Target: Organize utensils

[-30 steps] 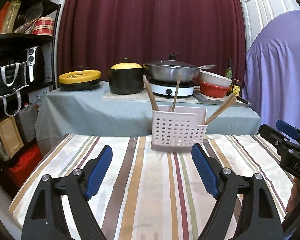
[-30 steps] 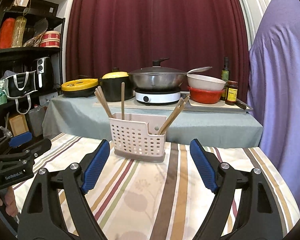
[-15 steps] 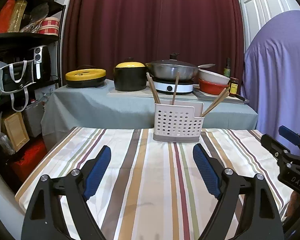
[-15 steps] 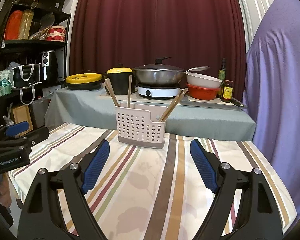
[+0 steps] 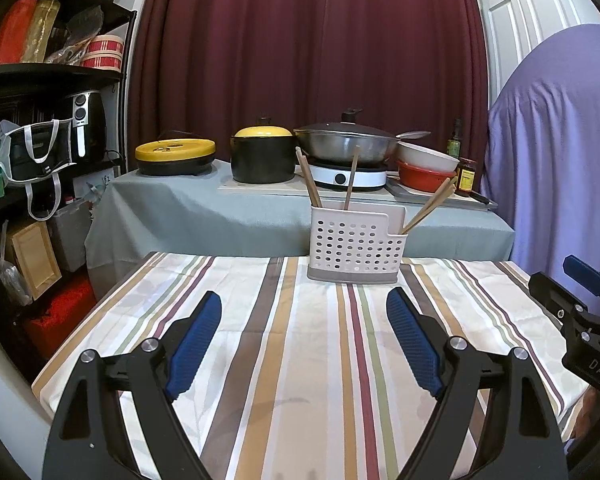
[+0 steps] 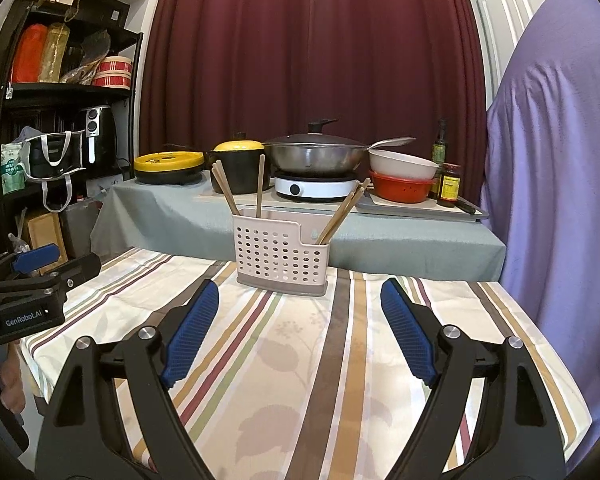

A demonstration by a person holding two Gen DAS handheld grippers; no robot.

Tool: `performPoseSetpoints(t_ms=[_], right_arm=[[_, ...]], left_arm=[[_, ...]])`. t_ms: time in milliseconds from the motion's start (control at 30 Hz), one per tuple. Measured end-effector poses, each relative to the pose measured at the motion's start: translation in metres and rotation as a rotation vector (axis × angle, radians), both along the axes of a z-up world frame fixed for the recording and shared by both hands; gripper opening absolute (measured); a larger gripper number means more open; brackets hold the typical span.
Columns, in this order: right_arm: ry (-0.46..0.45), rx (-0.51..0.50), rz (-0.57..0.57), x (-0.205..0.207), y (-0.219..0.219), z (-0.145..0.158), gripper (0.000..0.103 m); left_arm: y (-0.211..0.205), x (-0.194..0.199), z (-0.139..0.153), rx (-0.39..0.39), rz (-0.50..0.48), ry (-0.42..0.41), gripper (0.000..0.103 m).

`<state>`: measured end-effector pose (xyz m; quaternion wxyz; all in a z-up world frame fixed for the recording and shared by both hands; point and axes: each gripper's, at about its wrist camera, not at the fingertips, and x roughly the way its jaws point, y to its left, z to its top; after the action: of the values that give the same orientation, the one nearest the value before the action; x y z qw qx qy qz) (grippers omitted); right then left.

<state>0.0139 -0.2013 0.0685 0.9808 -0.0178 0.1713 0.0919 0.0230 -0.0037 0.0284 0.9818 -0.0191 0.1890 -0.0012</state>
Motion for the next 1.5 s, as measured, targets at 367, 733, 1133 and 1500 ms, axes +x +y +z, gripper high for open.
performPoseSetpoints(t_ms=[367, 733, 1133, 1500], right_arm=[[0.004, -0.003, 0.015, -0.006, 0.002, -0.008, 0.082], [0.003, -0.016, 0.022, -0.012, 0.006, -0.017, 0.082], [0.009, -0.02, 0.022, -0.013, 0.008, -0.019, 0.082], [0.009, -0.02, 0.022, -0.013, 0.009, -0.019, 0.082]], left_arm=[[-0.001, -0.003, -0.018, -0.008, -0.005, 0.043, 0.082], [0.0, -0.006, -0.022, -0.021, -0.007, 0.044, 0.082], [-0.001, -0.007, -0.023, -0.022, -0.006, 0.04, 0.083], [-0.001, -0.008, -0.021, -0.02, -0.009, 0.033, 0.083]])
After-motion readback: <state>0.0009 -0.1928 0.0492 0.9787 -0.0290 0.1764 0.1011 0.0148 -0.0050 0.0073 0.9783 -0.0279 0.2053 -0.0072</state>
